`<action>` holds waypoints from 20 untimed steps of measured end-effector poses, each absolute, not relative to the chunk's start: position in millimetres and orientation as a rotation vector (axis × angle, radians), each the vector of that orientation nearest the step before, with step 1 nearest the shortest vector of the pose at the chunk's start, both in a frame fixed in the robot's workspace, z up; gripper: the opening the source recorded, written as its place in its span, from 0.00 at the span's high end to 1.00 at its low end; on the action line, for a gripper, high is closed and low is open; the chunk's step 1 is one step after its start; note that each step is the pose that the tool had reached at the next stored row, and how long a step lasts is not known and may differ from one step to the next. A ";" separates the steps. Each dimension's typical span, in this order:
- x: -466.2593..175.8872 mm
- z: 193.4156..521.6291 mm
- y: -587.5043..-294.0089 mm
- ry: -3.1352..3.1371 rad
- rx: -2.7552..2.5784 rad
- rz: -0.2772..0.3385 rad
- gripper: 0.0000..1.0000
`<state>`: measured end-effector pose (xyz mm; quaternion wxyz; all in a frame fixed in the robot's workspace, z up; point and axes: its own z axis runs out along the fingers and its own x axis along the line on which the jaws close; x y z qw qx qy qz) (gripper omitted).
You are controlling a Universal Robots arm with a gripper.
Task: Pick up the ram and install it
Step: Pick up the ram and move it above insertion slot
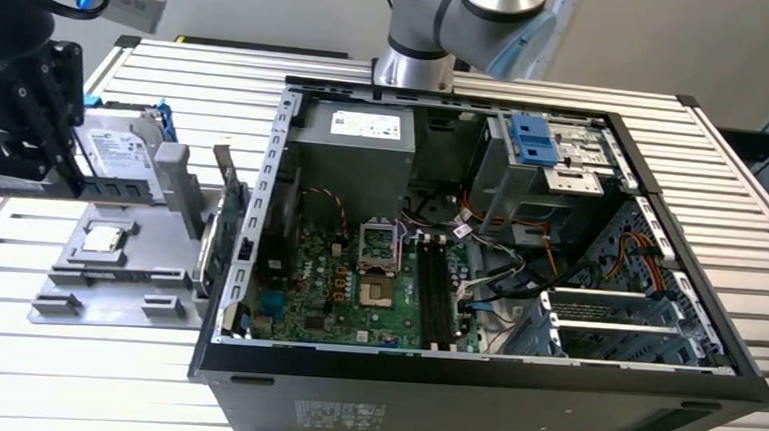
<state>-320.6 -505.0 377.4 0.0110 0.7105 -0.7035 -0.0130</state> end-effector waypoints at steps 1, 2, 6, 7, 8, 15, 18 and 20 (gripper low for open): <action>-319.7 377.4 -505.0 -2.195 2.217 -0.040 1.00; -318.8 377.4 -505.0 -2.195 2.217 -0.040 1.00; -315.0 377.3 -505.0 -2.195 2.217 -0.040 1.00; -314.0 377.4 -505.0 -2.195 2.217 -0.040 1.00; -313.0 377.4 -505.0 -2.195 2.217 -0.040 1.00; -308.4 377.4 -505.0 -2.195 2.217 -0.041 1.00; -308.2 377.4 -505.0 -2.195 2.217 -0.040 1.00; -308.2 377.4 -505.0 -2.195 2.217 -0.040 1.00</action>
